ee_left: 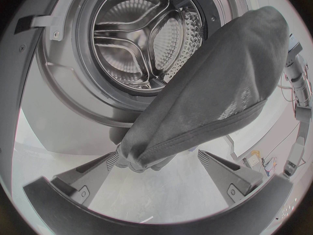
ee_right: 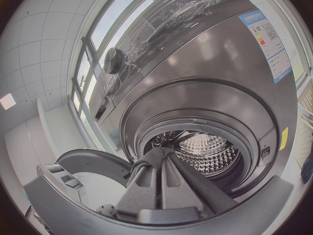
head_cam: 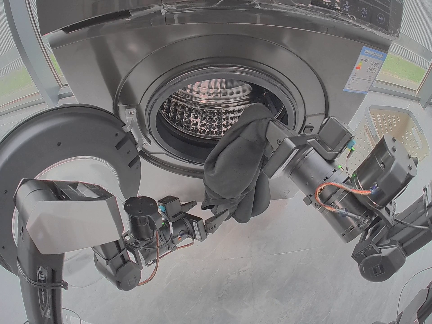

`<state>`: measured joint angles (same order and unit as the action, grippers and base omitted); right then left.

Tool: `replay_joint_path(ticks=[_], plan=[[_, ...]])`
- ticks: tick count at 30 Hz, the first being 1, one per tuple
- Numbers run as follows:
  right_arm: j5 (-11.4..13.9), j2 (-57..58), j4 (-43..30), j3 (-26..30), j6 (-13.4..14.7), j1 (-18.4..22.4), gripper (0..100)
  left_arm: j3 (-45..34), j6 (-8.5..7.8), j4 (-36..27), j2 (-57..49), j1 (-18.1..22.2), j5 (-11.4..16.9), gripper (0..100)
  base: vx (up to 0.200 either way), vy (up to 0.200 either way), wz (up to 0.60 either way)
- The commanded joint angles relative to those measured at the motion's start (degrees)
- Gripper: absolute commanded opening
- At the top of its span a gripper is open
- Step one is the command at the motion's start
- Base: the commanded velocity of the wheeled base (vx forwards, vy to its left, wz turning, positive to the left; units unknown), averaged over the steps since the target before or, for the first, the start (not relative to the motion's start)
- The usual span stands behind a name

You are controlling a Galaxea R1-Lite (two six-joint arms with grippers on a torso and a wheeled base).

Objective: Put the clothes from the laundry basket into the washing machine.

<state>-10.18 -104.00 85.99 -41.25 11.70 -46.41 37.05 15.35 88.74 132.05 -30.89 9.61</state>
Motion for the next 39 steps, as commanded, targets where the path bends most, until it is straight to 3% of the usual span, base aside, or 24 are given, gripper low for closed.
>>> replay_joint_path(ticks=[1, 10, 11, 25, 30, 32, 35, 39], plan=[[0.0, 0.6, 0.0, 0.1, 0.0, -0.3, 0, 2.3, -0.85, 0.0, 3.1, 0.3, 0.1, 100, 0.0, 0.0, 0.0], [0.0, 1.5, 0.3, 2.1, 0.0, -0.6, 0, 6.7, -0.85, -0.1, 4.8, 0.6, 0.1, 100, 0.0, 0.0, 0.0], [0.0, 1.5, 0.3, 2.1, 0.0, -0.6, 0, 7.1, -0.85, -0.1, 5.1, 0.5, 0.1, 0, 0.0, 0.0, 0.0], [0.0, 2.0, 0.3, 2.9, 0.0, -0.4, 0, 9.8, -0.93, 0.3, 5.5, -0.7, 0.0, 0, 0.0, 0.0, 0.0], [-0.1, 1.4, -0.6, 3.5, 0.1, 2.3, 0, 1.5, -1.11, 0.3, -4.2, -1.0, 0.1, 0, 0.0, 0.0, 0.0], [0.1, 0.7, -0.3, 6.0, 0.1, 4.9, 0, -6.9, -0.85, 0.3, -14.3, -0.7, 0.7, 0, 0.0, 0.0, 0.0], [0.1, -0.8, 0.0, 8.1, 0.1, 5.4, 0, -13.8, -0.58, 0.3, -24.2, -0.7, 1.5, 0, 0.0, 0.0, 0.0], [0.2, -3.2, 0.2, 8.8, 0.1, 6.2, 0, -17.5, -0.32, 0.1, -32.6, -0.6, 2.1, 0, 0.0, 0.0, 0.0]])
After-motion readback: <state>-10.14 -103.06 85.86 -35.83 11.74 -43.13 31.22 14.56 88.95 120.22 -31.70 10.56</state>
